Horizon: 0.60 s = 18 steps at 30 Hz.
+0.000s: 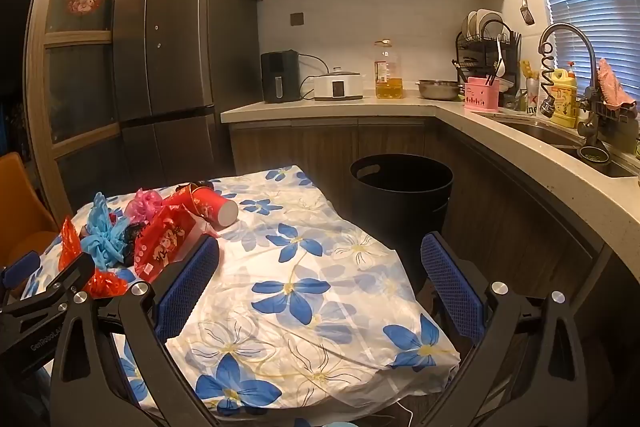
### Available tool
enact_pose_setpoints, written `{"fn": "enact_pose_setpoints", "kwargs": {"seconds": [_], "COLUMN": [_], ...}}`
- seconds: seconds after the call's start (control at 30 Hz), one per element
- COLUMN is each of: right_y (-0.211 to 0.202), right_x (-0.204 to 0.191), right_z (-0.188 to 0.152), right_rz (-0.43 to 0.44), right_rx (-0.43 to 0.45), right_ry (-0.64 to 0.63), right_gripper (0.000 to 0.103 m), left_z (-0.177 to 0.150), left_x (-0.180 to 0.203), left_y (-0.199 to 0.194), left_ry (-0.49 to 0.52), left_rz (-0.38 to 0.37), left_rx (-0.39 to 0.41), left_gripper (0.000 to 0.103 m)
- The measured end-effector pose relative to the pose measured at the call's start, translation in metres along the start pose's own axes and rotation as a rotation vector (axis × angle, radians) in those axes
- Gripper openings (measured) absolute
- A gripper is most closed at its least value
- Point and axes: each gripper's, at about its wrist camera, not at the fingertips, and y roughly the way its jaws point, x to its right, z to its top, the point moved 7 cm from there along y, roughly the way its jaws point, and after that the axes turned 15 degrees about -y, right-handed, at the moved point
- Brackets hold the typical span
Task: Collect trash
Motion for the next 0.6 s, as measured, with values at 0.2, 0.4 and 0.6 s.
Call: {"fn": "enact_pose_setpoints", "kwargs": {"seconds": [0.2,0.4,0.6], "right_y": [0.0002,-0.0001,-0.0006], "right_x": [0.0,0.0003,0.0014], "right_z": [-0.0004,-0.0005,-0.0006], "right_rz": [0.001,-0.001,0.001], "right_rx": [0.0,0.0,0.0], "right_ry": [0.001,0.002,0.002], "right_gripper": [0.098,0.098,0.098], "left_z": [0.001,-0.0017,-0.0018], "left_x": [0.0021,0.0062,0.0062], "left_y": [0.0002,-0.0006,-0.0007], "left_ry": [0.001,0.001,-0.001], "left_rz": [-0.001,-0.003,-0.004], "left_rx": [-0.002,-0.001,-0.001], "left_gripper": [0.098,0.098,0.098]}}
